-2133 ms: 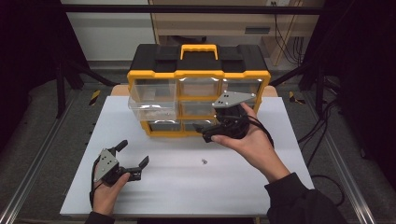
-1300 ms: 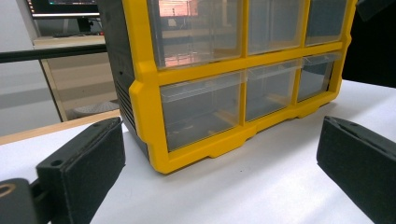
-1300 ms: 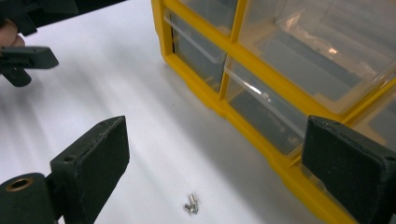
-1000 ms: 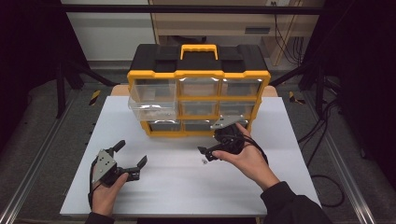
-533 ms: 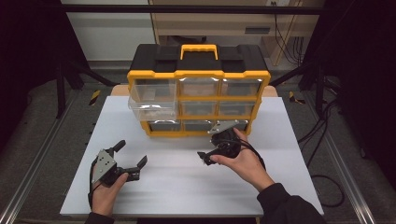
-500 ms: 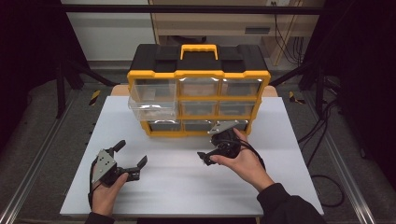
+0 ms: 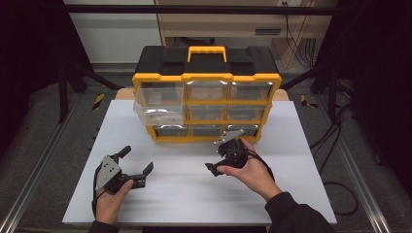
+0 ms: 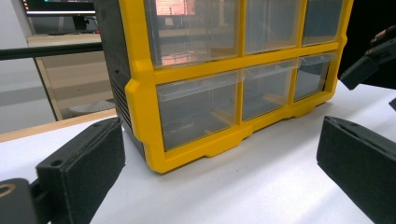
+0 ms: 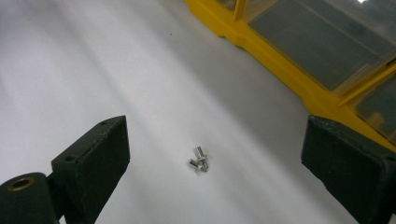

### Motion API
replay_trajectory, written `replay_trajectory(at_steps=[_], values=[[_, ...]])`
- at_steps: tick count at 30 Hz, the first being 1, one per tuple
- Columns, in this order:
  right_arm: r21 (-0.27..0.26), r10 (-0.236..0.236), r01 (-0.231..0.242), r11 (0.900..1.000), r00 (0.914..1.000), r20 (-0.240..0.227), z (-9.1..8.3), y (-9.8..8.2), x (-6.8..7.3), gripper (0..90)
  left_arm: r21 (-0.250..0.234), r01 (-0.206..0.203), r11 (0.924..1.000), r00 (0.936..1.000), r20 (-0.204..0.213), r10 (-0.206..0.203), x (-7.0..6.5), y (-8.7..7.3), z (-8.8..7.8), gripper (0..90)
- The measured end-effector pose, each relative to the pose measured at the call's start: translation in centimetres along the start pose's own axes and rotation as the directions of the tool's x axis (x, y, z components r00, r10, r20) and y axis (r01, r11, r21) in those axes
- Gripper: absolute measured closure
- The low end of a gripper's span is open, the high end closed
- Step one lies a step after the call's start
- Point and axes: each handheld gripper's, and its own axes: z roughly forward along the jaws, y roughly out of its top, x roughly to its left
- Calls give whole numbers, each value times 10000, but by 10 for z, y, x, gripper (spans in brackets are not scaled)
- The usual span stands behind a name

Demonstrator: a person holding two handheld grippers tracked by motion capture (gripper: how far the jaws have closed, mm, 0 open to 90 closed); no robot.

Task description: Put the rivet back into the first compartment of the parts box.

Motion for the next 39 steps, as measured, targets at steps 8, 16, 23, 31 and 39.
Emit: replay_trajectory(at_steps=[8,16,23,31,39], values=[[404,219,-218,9989,9998,-10,12,-4,1,76,29,12,10000,10000,19,-12,0,0,0,10],[731,125,-134,9972,9998,127,24,-4,-2,89,20,-3,10000,10000,21,3,0,0,0,9],[953,199,-208,9952,9998,98,30,-3,-5,112,0,1,10000,10000,14,-1,0,0,0,10],[1040,243,-237,9943,9997,-53,34,-3,-4,138,11,24,10000,10000,65,-25,0,0,1,10],[1226,277,-251,9921,9994,-194,36,-2,-2,92,21,13,10000,10000,15,-13,0,0,0,10]])
